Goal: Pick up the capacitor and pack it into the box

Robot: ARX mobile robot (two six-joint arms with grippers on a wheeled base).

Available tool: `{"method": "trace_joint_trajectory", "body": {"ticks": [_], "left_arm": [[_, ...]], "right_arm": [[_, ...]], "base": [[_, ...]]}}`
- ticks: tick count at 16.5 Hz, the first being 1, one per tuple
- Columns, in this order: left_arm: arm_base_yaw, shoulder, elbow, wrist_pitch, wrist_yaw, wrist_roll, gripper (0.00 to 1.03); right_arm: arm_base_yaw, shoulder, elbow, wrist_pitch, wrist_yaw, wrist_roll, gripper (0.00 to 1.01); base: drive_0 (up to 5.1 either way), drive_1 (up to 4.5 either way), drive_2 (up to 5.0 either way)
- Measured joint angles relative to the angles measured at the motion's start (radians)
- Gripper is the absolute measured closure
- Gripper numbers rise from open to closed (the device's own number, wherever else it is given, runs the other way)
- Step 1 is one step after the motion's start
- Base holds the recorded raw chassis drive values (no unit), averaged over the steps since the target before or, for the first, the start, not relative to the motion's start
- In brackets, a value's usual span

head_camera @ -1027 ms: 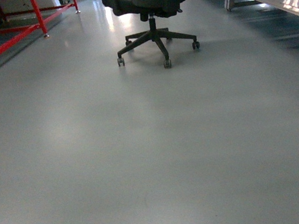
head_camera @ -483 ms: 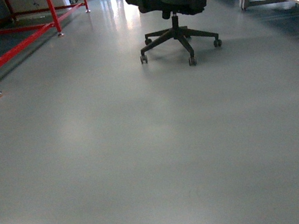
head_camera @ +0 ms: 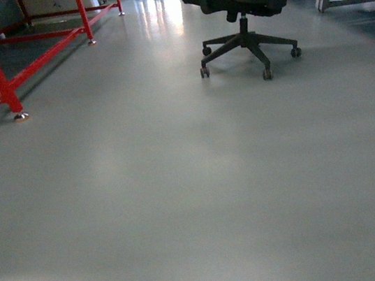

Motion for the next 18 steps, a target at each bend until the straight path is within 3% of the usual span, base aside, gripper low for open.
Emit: {"method": "trace_joint_trajectory", "body": {"ticks": [18], "left_arm": [[0.0, 0.0, 0.0, 0.003, -0.001, 0.0, 0.59]], "right_arm": [[0.0, 0.0, 0.0, 0.002, 0.0, 0.0, 0.03]], "base": [[-4.9, 2.55, 2.6]]}}
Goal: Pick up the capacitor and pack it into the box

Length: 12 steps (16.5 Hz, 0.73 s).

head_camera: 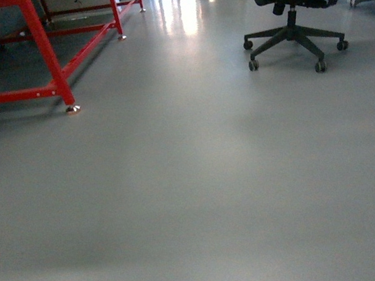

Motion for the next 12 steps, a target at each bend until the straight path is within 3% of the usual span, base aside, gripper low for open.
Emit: {"method": "trace_joint_trajectory", "body": {"ticks": [12], "left_arm": [[0.0, 0.0, 0.0, -0.001, 0.0, 0.0, 0.59]], "right_arm": [[0.0, 0.0, 0.0, -0.002, 0.0, 0.0, 0.03]], "base": [[-5.1, 2.4, 2.4]]}}
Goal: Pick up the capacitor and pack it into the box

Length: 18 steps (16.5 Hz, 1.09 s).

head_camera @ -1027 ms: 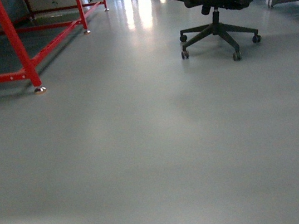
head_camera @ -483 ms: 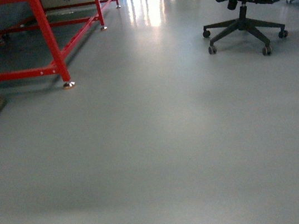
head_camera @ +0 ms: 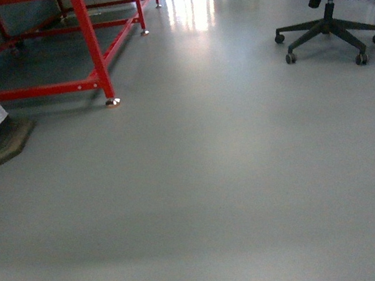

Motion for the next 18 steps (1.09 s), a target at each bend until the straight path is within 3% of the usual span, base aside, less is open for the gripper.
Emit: {"method": "trace_joint_trajectory", "body": {"ticks": [18], "left_arm": [[0.0, 0.0, 0.0, 0.0, -0.002, 0.0, 0.59]], "right_arm": [[0.0, 0.0, 0.0, 0.003, 0.0, 0.0, 0.03]], "base": [[-5.0, 2.46, 2.5]]}}
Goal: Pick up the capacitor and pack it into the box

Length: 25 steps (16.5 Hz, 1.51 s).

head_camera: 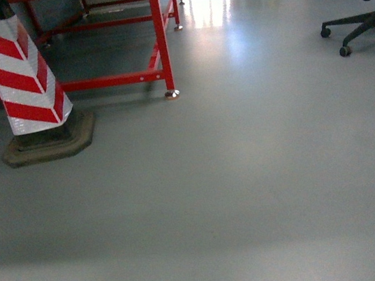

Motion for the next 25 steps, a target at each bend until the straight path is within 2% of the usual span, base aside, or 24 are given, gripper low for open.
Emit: {"method": "trace_joint_trajectory", "body": {"ticks": [25], "left_arm": [[0.0, 0.0, 0.0, -0.002, 0.002, 0.0, 0.59]], "right_arm": [[0.0, 0.0, 0.0, -0.002, 0.0, 0.0, 0.03]], "base": [[-5.0, 2.43, 2.4]]}}
